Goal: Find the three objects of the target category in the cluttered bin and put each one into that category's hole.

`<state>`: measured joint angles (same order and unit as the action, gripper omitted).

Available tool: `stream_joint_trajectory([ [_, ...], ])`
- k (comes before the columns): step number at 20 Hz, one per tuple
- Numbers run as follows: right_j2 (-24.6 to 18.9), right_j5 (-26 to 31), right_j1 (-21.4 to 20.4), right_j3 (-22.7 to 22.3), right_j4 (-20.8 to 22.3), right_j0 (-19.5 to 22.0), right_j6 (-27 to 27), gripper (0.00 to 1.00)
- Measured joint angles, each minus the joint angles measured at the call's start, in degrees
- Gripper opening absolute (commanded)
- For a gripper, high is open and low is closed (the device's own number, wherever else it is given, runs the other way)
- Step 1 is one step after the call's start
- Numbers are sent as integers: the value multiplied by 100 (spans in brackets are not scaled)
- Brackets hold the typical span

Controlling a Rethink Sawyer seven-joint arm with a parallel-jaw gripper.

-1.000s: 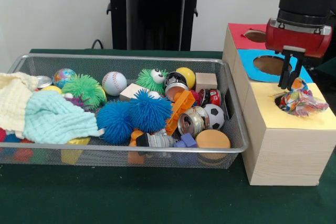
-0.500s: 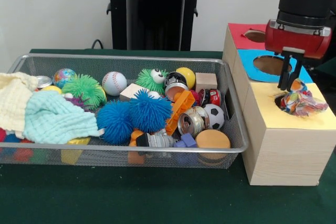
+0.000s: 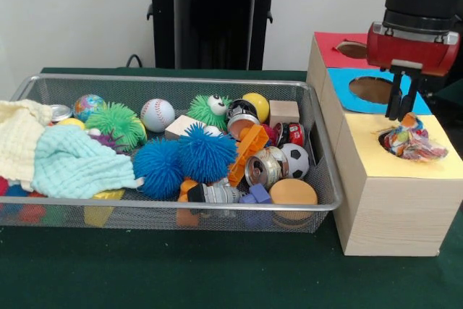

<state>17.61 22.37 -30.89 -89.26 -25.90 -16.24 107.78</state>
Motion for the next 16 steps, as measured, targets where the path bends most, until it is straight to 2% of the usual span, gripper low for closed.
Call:
stream_joint_trajectory([
  [9,113,489,-364,56,2,-26,0,0],
  [16,133,537,-464,152,2,-26,0,0],
])
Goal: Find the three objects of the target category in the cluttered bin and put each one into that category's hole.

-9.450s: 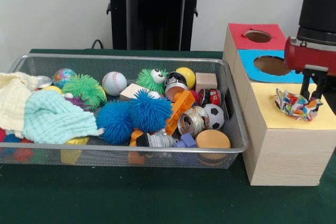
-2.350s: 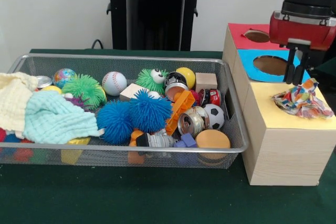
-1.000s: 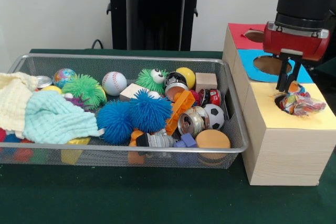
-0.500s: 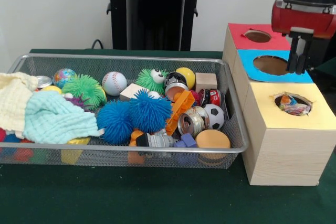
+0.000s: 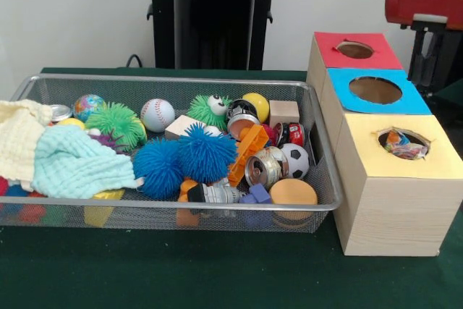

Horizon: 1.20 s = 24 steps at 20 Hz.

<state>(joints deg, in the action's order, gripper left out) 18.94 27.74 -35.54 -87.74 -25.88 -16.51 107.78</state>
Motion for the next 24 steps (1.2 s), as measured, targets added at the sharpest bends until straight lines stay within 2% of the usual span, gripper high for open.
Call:
stream_joint_trajectory([
  [8,1,0,15,63,0,3,0,0],
  [24,-1,-97,334,83,0,113,0,0],
])
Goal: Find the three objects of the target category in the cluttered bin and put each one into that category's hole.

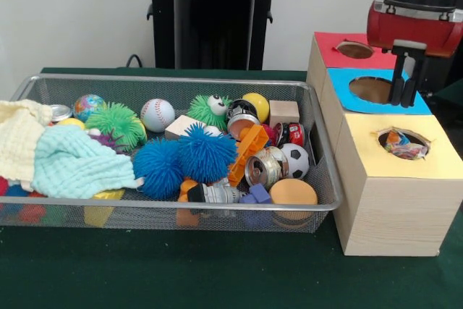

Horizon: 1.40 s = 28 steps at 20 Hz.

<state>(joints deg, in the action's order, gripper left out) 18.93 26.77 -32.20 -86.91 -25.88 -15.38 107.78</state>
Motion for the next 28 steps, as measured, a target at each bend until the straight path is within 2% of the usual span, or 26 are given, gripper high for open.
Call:
stream_joint_trajectory([
  [11,0,-11,101,78,1,-17,0,0],
  [28,-10,-440,365,98,1,37,0,0],
])
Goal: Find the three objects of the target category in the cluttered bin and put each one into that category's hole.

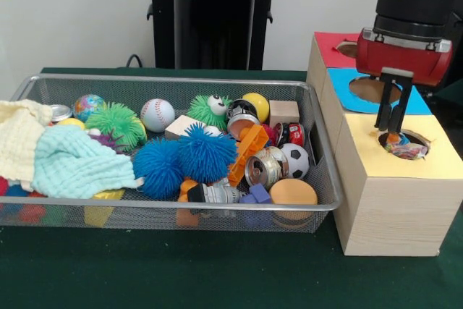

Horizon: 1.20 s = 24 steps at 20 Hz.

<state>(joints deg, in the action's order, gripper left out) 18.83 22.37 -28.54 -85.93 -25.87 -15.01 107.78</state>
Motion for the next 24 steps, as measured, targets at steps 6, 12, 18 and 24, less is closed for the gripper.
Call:
stream_joint_trajectory([
  [6,-17,-20,5,4,-1,22,0,0],
  [12,-29,-61,17,10,-1,32,0,0],
  [18,-35,-61,43,41,-1,32,0,0],
  [24,-45,-78,149,154,-1,32,0,0],
])
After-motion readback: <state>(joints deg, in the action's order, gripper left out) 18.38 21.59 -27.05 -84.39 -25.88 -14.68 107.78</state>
